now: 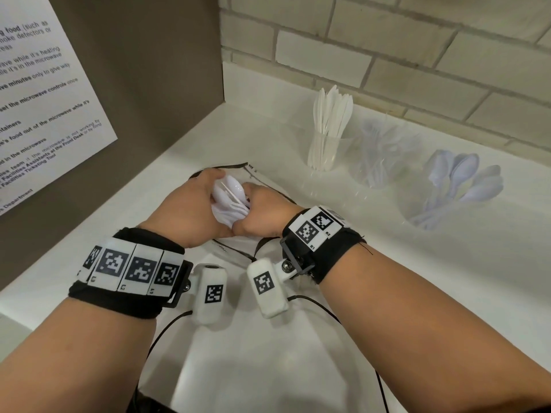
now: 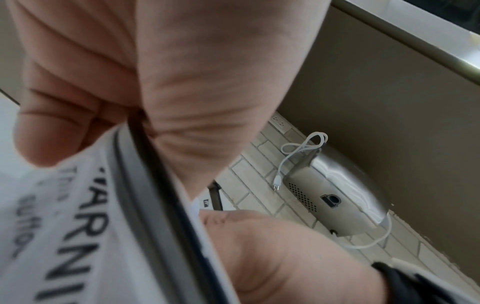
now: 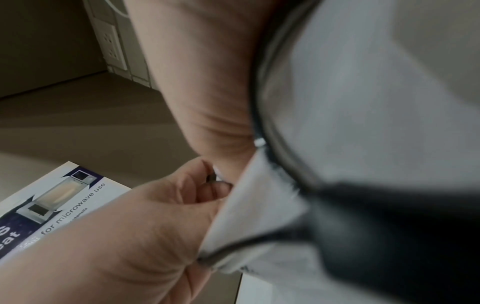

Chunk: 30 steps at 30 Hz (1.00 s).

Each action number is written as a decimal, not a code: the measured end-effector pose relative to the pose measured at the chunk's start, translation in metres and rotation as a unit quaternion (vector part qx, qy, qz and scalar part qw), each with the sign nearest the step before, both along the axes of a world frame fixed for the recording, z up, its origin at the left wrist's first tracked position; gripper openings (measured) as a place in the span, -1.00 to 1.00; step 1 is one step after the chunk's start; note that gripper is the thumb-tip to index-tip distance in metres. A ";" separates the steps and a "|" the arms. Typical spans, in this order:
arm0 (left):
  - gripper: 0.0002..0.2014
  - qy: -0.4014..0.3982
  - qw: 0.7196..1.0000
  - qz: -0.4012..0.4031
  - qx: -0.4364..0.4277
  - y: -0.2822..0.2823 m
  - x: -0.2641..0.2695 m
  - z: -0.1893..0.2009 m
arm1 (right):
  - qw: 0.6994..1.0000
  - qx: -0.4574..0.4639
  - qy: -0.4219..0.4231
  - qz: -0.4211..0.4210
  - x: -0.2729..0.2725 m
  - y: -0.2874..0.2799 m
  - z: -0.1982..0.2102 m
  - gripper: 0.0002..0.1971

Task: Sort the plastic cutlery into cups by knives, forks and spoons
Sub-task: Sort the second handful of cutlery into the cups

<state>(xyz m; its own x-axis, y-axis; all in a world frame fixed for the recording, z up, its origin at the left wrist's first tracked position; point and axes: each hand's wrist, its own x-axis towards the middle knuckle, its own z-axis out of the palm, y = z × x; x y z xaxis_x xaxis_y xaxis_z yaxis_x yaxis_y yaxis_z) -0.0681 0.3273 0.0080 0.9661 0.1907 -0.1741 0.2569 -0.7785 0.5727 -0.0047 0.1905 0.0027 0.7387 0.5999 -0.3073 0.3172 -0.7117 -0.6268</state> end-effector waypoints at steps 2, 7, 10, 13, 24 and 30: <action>-0.06 -0.011 1.000 0.019 -0.014 -0.001 0.000 0.000 | 1.000 0.003 -0.013 -0.008 0.000 0.000 0.001 -0.64; -0.07 0.022 0.998 0.050 0.001 0.008 0.000 0.001 | 0.999 -0.019 -0.047 -0.004 0.001 0.000 0.008 -0.84; -0.07 0.020 0.999 0.048 -0.002 0.009 0.000 0.001 | 0.997 -0.040 -0.067 0.029 0.003 0.001 0.003 -0.81; -0.07 0.008 0.999 0.036 -0.011 0.003 0.000 0.004 | 0.994 -0.057 -0.070 0.063 -0.001 0.002 0.002 -0.76; -0.04 0.018 0.999 0.034 0.007 0.003 -0.006 0.002 | 0.993 0.115 -0.032 -0.007 0.001 -0.017 0.026 -0.68; -0.03 0.039 0.998 -0.005 0.057 -0.003 -0.010 0.000 | 0.973 0.218 0.000 -0.076 0.000 -0.012 0.021 -0.76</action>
